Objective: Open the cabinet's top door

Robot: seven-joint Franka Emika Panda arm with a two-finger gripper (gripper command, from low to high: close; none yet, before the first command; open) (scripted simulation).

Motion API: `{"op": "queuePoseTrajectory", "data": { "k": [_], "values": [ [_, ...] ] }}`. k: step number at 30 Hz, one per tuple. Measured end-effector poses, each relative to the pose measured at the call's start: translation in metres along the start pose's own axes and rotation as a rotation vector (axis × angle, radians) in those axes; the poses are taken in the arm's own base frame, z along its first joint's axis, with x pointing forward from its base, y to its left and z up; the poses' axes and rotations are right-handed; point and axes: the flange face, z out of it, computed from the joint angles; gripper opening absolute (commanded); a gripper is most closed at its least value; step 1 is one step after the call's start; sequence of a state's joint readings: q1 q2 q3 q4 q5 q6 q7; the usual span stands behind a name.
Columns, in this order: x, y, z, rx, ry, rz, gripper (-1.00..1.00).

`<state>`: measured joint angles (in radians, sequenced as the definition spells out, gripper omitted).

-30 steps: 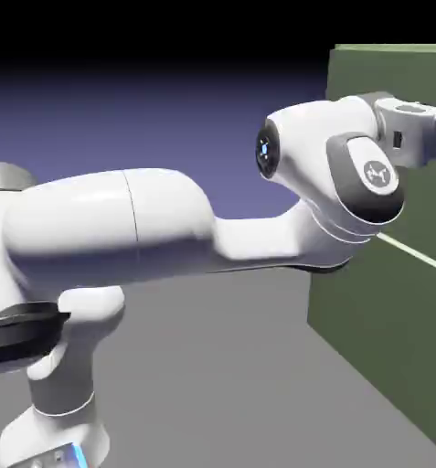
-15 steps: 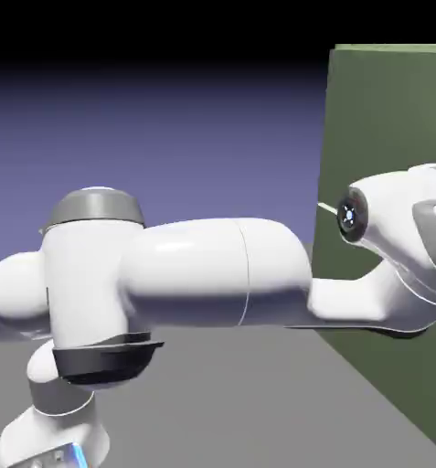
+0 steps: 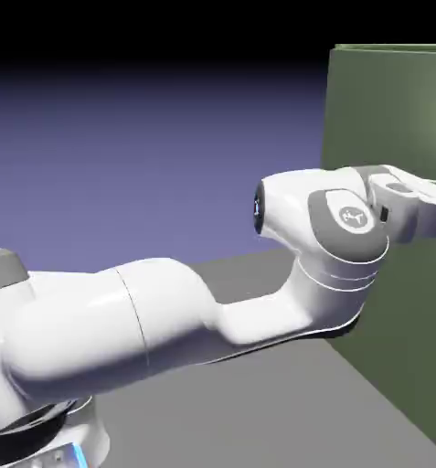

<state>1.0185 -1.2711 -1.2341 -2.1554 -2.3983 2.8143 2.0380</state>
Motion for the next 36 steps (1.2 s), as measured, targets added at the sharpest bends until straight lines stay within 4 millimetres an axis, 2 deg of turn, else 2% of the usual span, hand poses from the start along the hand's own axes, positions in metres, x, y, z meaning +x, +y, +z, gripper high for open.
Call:
{"op": "queuePoseTrajectory", "data": {
  "k": [10,20,27,36],
  "values": [
    [-0.027,-0.027,-0.095,-0.138,0.138,0.001,-1.00],
    [-0.072,-0.071,-0.189,-0.290,0.292,-0.003,-1.00],
    [-0.101,-0.100,-0.232,-0.370,0.373,-0.003,-1.00],
    [-0.134,-0.132,-0.271,-0.452,0.455,-0.003,-1.00]
  ]
}}
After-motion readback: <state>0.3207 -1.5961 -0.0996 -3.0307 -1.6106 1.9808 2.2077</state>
